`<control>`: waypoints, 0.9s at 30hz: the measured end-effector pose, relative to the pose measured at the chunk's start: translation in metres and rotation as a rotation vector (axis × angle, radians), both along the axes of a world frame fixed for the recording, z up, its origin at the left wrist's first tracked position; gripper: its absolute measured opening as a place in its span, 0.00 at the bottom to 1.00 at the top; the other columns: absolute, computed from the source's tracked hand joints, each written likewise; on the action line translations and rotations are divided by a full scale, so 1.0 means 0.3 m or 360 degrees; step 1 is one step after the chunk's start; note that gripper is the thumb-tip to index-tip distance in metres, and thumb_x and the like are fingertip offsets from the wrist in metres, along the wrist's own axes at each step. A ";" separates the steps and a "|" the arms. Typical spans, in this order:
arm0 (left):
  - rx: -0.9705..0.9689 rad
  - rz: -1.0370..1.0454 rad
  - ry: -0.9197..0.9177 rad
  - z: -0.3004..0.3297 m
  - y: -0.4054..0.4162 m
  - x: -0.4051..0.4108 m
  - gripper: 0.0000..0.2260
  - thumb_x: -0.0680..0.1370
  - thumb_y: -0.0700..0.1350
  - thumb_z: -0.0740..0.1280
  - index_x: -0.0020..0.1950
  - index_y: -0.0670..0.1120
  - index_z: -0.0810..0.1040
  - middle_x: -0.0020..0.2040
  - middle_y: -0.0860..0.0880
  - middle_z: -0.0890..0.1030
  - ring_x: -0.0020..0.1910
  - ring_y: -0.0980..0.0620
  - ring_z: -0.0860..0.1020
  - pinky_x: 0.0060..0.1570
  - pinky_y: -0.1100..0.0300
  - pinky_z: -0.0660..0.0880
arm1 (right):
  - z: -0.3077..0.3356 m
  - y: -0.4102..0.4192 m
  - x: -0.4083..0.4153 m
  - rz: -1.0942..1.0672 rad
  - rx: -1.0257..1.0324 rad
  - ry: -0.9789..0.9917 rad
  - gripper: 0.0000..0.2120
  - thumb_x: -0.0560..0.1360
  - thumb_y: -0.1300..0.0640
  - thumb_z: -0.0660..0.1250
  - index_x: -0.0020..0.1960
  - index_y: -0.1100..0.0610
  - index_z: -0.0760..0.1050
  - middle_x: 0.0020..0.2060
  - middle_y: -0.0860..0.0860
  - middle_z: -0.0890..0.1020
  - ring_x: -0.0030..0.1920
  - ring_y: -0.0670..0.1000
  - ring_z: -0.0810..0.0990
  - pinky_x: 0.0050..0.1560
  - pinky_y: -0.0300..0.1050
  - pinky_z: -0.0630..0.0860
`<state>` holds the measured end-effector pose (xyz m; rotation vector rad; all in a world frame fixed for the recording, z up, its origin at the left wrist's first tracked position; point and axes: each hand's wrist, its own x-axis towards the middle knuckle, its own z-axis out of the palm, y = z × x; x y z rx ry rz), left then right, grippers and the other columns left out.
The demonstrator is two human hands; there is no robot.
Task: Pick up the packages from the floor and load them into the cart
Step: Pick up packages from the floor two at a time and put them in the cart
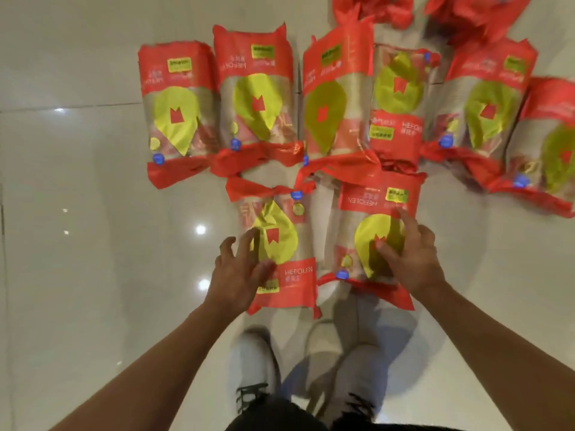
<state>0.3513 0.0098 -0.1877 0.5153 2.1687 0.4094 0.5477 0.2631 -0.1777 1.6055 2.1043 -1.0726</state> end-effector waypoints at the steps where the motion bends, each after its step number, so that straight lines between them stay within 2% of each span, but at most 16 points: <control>1: 0.0109 0.0057 -0.0025 -0.047 0.005 0.001 0.31 0.77 0.67 0.60 0.77 0.61 0.56 0.75 0.43 0.60 0.65 0.43 0.75 0.65 0.43 0.74 | -0.036 0.013 0.003 -0.0048 0.0003 0.0093 0.38 0.74 0.51 0.73 0.79 0.42 0.58 0.69 0.61 0.67 0.69 0.63 0.69 0.69 0.54 0.67; 3: 0.0317 0.0148 -0.0060 -0.146 0.031 0.006 0.32 0.75 0.66 0.62 0.76 0.59 0.59 0.73 0.45 0.63 0.58 0.69 0.73 0.63 0.57 0.72 | -0.126 0.046 0.026 -0.0095 0.0050 0.0228 0.39 0.73 0.55 0.75 0.78 0.44 0.59 0.69 0.58 0.68 0.67 0.53 0.69 0.68 0.47 0.66; 4: 0.0392 0.0167 -0.0058 -0.196 0.051 0.010 0.32 0.74 0.65 0.63 0.76 0.58 0.60 0.72 0.47 0.64 0.56 0.74 0.69 0.62 0.61 0.69 | -0.166 0.070 0.038 -0.0101 0.0070 0.0270 0.40 0.72 0.55 0.76 0.78 0.44 0.60 0.70 0.56 0.68 0.66 0.48 0.68 0.68 0.45 0.65; 6: 0.0516 0.0172 0.0005 -0.200 0.032 0.009 0.32 0.74 0.63 0.66 0.76 0.61 0.60 0.69 0.52 0.66 0.63 0.73 0.65 0.64 0.65 0.65 | -0.179 0.064 0.049 -0.0071 0.0012 0.0350 0.44 0.69 0.56 0.79 0.78 0.44 0.59 0.72 0.54 0.67 0.66 0.42 0.66 0.71 0.47 0.65; 7: 0.0566 0.0171 0.0044 -0.206 0.015 0.015 0.33 0.73 0.62 0.67 0.76 0.61 0.59 0.69 0.55 0.67 0.67 0.69 0.65 0.65 0.65 0.64 | -0.185 0.057 0.058 -0.0061 -0.0018 0.0366 0.48 0.67 0.56 0.81 0.78 0.44 0.58 0.73 0.54 0.66 0.68 0.44 0.66 0.73 0.50 0.65; 10: 0.0652 0.0185 0.0105 -0.222 -0.005 0.026 0.37 0.72 0.61 0.70 0.78 0.54 0.62 0.69 0.56 0.72 0.69 0.58 0.69 0.67 0.57 0.67 | -0.186 0.025 0.053 -0.0076 -0.0079 0.0459 0.51 0.60 0.48 0.80 0.73 0.28 0.54 0.72 0.53 0.67 0.73 0.53 0.68 0.73 0.59 0.67; 11: 0.0683 0.0185 0.0102 -0.228 0.014 0.030 0.37 0.73 0.60 0.70 0.79 0.53 0.63 0.68 0.59 0.73 0.68 0.59 0.70 0.67 0.57 0.68 | -0.191 0.019 0.047 -0.0092 -0.0081 0.0480 0.50 0.59 0.45 0.79 0.70 0.24 0.53 0.71 0.51 0.68 0.72 0.55 0.68 0.73 0.60 0.67; 13: 0.0705 0.0173 0.0126 -0.230 0.053 0.038 0.36 0.73 0.60 0.69 0.80 0.55 0.61 0.68 0.66 0.71 0.67 0.64 0.70 0.66 0.57 0.67 | -0.190 0.005 0.037 -0.0073 -0.0064 0.0523 0.48 0.61 0.44 0.78 0.70 0.24 0.53 0.69 0.48 0.68 0.72 0.55 0.68 0.72 0.60 0.67; 15: 0.0679 0.0172 0.0135 -0.237 0.072 0.042 0.37 0.74 0.61 0.67 0.80 0.56 0.59 0.69 0.64 0.71 0.66 0.61 0.70 0.67 0.50 0.67 | -0.171 -0.012 0.030 -0.0061 -0.0058 0.0539 0.46 0.66 0.50 0.79 0.73 0.31 0.54 0.68 0.47 0.67 0.70 0.50 0.67 0.73 0.57 0.66; 17: 0.0661 0.0179 0.0097 -0.243 0.070 0.049 0.36 0.74 0.62 0.66 0.80 0.58 0.57 0.69 0.58 0.71 0.67 0.58 0.69 0.68 0.49 0.66 | -0.171 -0.029 0.044 -0.0097 -0.0070 0.0564 0.43 0.72 0.56 0.77 0.75 0.36 0.55 0.67 0.49 0.65 0.63 0.39 0.68 0.70 0.45 0.67; 19: 0.0689 0.0225 -0.0021 -0.229 0.066 0.058 0.36 0.74 0.63 0.66 0.80 0.60 0.57 0.67 0.53 0.70 0.68 0.66 0.65 0.68 0.64 0.66 | -0.181 -0.041 0.056 -0.0094 -0.0036 0.0571 0.40 0.73 0.57 0.75 0.75 0.39 0.55 0.67 0.50 0.65 0.54 0.25 0.67 0.62 0.26 0.64; 21: 0.0726 0.0237 -0.0066 -0.222 0.066 0.064 0.35 0.74 0.62 0.66 0.79 0.59 0.57 0.66 0.51 0.68 0.66 0.74 0.63 0.61 0.79 0.64 | -0.186 -0.046 0.058 -0.0092 -0.0009 0.0572 0.40 0.74 0.57 0.75 0.77 0.43 0.57 0.65 0.53 0.65 0.56 0.18 0.61 0.55 0.15 0.60; 22: 0.0733 0.0232 -0.0064 -0.219 0.065 0.065 0.35 0.75 0.61 0.66 0.79 0.59 0.57 0.67 0.51 0.67 0.66 0.75 0.63 0.59 0.81 0.64 | -0.181 -0.049 0.055 -0.0092 -0.0003 0.0569 0.40 0.74 0.58 0.75 0.77 0.44 0.57 0.65 0.54 0.65 0.57 0.17 0.60 0.54 0.14 0.59; 24: 0.0739 0.0214 -0.0030 -0.211 0.055 0.057 0.35 0.75 0.60 0.68 0.79 0.60 0.56 0.68 0.55 0.66 0.67 0.75 0.61 0.60 0.76 0.64 | -0.159 -0.055 0.051 -0.0119 -0.0027 0.0581 0.40 0.73 0.59 0.75 0.77 0.43 0.58 0.64 0.54 0.65 0.54 0.20 0.63 0.53 0.13 0.57; 25: 0.0727 0.0210 -0.0025 -0.202 0.046 0.051 0.35 0.75 0.58 0.69 0.79 0.61 0.57 0.69 0.55 0.66 0.67 0.74 0.61 0.61 0.75 0.64 | -0.142 -0.060 0.053 -0.0127 -0.0026 0.0591 0.40 0.73 0.59 0.76 0.76 0.42 0.58 0.64 0.54 0.65 0.52 0.24 0.66 0.54 0.13 0.57; 27: 0.0658 0.0187 -0.0045 -0.148 0.031 0.037 0.36 0.75 0.57 0.70 0.80 0.59 0.58 0.69 0.52 0.67 0.67 0.74 0.62 0.61 0.78 0.63 | -0.081 -0.073 0.066 -0.0118 -0.0027 0.0579 0.41 0.73 0.59 0.76 0.76 0.42 0.58 0.65 0.55 0.65 0.55 0.35 0.65 0.59 0.20 0.60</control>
